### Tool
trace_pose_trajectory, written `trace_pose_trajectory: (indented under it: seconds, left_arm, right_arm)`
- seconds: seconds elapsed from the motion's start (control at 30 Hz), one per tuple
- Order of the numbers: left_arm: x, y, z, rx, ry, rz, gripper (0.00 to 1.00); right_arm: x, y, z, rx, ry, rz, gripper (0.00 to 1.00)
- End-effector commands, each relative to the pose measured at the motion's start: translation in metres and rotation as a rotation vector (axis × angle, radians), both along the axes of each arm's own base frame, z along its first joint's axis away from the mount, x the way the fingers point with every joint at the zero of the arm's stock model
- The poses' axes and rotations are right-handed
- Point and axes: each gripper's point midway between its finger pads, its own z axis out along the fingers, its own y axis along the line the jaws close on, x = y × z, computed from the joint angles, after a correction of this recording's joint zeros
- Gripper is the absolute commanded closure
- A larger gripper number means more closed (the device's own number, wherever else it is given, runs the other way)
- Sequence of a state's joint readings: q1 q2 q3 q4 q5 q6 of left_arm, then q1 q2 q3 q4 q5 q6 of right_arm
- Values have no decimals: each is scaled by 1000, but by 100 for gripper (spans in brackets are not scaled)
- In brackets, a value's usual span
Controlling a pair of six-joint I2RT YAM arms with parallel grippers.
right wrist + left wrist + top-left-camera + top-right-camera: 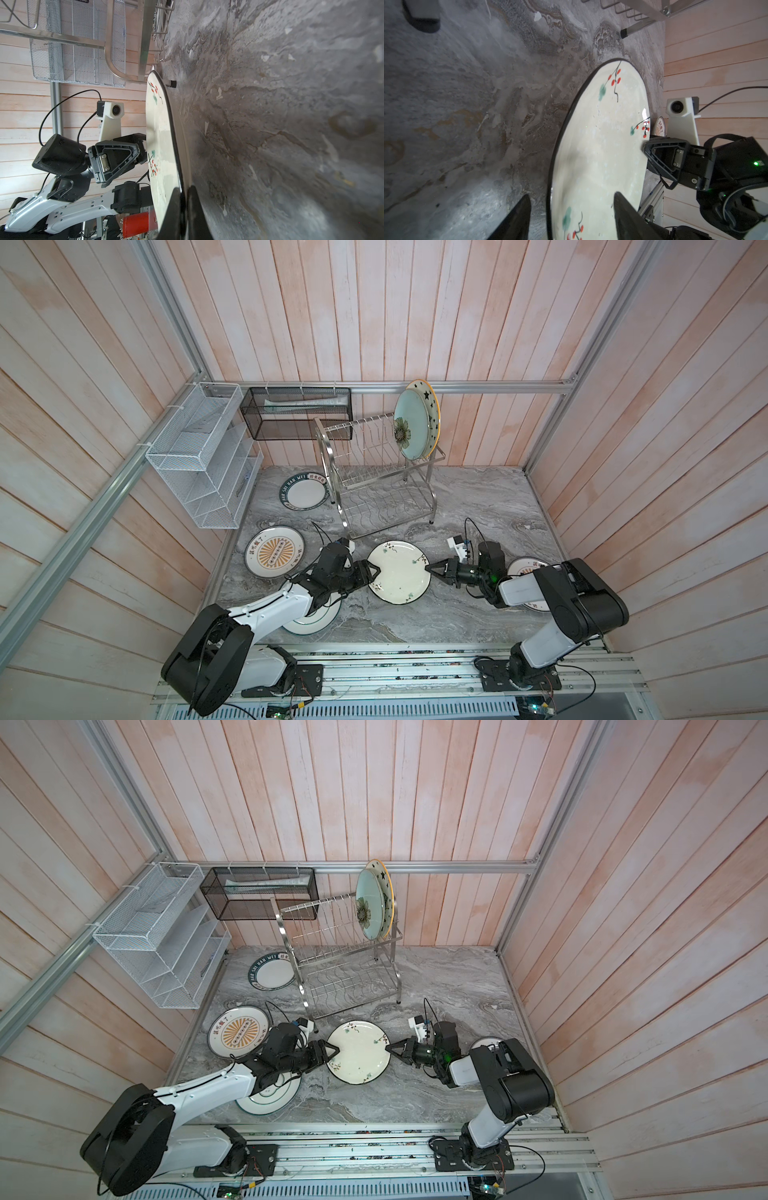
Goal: Load plates into a dish rack
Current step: Place the plate on the dish rack.
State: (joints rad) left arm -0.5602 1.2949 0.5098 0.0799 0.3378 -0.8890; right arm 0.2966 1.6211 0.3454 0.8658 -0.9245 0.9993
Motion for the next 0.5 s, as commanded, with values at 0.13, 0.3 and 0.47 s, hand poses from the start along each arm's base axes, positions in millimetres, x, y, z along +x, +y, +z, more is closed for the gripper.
trace_pose_trajectory:
  seconds: [0.13,0.3,0.47]
  left_arm:
    - [0,-6,7,-36,-22,-8,50]
    - [2,-4,17,-52,-46,20,57]
    - [4,-4,23,-60,-62,25,61]
  right_arm:
    - [-1,7,38,95,-119,60,100]
    - [-1,7,40,104,-127,56,100]
    - [0,10,45,121,-139,64,100]
